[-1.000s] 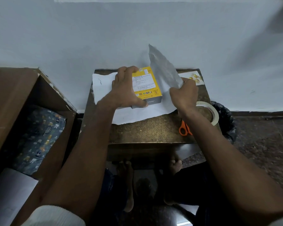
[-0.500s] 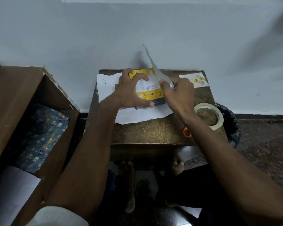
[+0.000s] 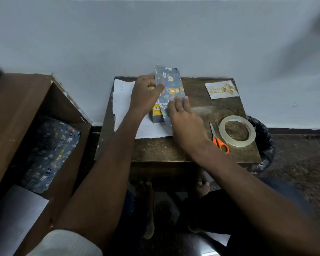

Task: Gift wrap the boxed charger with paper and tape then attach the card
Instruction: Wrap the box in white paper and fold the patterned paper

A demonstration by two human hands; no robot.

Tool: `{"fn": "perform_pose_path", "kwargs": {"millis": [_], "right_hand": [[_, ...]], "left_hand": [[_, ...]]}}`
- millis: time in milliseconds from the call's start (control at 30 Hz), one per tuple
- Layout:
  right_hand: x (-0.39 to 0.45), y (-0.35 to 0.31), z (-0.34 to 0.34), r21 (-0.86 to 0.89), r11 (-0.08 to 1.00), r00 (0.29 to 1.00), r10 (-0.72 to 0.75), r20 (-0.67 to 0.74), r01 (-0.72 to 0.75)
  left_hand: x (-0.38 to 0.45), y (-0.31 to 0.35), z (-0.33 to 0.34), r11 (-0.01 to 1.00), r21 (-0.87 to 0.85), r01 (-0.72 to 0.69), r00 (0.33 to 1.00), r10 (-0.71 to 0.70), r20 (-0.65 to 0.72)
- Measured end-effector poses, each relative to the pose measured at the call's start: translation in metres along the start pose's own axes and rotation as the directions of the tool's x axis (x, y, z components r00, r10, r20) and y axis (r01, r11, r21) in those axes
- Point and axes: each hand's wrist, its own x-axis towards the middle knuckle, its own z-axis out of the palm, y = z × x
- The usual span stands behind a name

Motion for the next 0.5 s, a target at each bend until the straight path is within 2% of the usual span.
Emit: {"fn": "perform_pose_path", "kwargs": {"millis": [100, 233, 333, 500], "right_hand": [[-0.006, -0.004, 0.002, -0.035, 0.999, 0.999, 0.034, -0.009, -0.034], [-0.012, -0.01, 0.006, -0.066, 0.99, 0.992, 0.12, -0.04, -0.123], [-0.017, -0.018, 0.009, -0.136, 0.988, 0.996, 0.062, -0.056, -0.069], [-0.017, -0.031, 0.012, -0.261, 0.96, 0.992, 0.081, -0.099, -0.104]], "left_hand": [[-0.004, -0.004, 0.003, 0.999, 0.033, -0.005, 0.994, 0.008, -0.11], [-0.008, -0.002, 0.007, 0.998, -0.037, 0.055, 0.983, -0.06, -0.176], [-0.011, -0.002, 0.011, 0.978, -0.136, 0.158, 0.969, -0.18, -0.171], [-0.013, -0.001, 0.014, 0.969, -0.162, 0.189, 0.96, -0.217, -0.178]]}}
